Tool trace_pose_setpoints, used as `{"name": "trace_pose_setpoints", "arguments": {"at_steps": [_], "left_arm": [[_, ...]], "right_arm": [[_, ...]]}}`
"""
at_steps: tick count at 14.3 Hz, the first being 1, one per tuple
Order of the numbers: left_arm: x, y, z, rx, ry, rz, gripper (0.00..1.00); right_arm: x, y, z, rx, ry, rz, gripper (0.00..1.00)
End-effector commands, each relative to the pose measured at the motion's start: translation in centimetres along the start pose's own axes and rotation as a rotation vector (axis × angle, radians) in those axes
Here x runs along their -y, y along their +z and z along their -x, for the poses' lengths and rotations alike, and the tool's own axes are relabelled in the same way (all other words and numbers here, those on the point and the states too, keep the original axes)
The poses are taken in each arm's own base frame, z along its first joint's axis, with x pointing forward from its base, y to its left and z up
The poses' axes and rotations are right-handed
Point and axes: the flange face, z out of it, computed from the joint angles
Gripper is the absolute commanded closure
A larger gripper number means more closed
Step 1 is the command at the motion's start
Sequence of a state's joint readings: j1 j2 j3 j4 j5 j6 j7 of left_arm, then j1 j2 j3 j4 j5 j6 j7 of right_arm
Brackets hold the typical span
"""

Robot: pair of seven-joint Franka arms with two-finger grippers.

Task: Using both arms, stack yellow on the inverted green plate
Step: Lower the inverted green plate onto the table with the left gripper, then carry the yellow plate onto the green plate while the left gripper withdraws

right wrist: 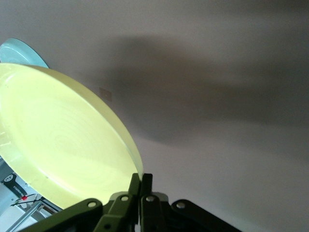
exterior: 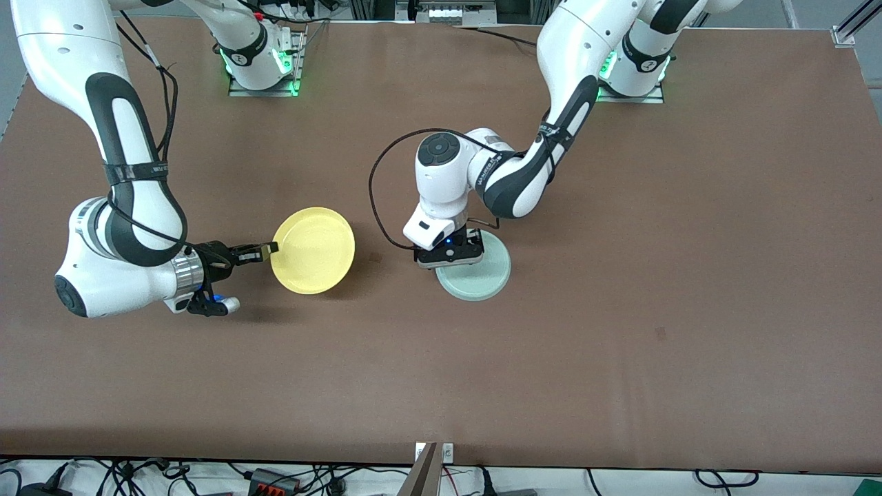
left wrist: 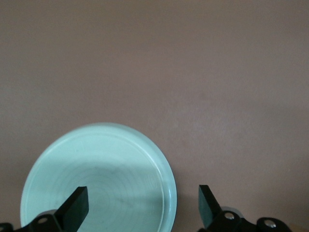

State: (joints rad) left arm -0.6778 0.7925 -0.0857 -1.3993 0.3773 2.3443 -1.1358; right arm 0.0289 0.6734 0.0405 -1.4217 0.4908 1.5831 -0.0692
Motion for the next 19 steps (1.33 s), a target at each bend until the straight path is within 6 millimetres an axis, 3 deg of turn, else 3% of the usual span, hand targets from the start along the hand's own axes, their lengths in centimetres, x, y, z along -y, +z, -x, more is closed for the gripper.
{"name": "trace_pose_setpoints", "arguments": {"at_steps": [1, 4, 6, 8, 13, 14, 19], "left_arm": [[3.6, -4.3, -3.5, -0.006, 0.011, 0.009, 0.00], [8.6, -5.8, -6.2, 0.048, 0.188, -0.094, 0.00], [12.3, -7.0, -8.5, 0.118, 0.295, -0.152, 0.00], [16.6, -8.4, -11.1, 0.206, 0.332, -0.160, 0.00], [28.3, -12.4, -18.0, 0.283, 0.391, -0.092, 0.00], [29.9, -14.0, -18.6, 0.292, 0.381, -0.096, 0.00], [33.9, -22.2, -18.8, 0.335, 0.294, 0.026, 0.00]], "right_arm": [[0.9, 0.3, 0.2, 0.016, -0.007, -0.024, 1.00], [4.0, 2.8, -0.3, 0.035, -0.034, -0.045, 1.00], [6.4, 6.4, -1.5, 0.036, -0.041, -0.025, 1.00], [11.2, 10.4, -2.0, -0.011, -0.021, 0.032, 1.00], [20.7, 18.6, -1.6, -0.153, 0.078, 0.093, 1.00], [21.7, 20.5, -1.6, -0.170, 0.096, 0.109, 1.00], [25.1, 26.1, -0.8, -0.223, 0.148, 0.116, 1.00]]}}
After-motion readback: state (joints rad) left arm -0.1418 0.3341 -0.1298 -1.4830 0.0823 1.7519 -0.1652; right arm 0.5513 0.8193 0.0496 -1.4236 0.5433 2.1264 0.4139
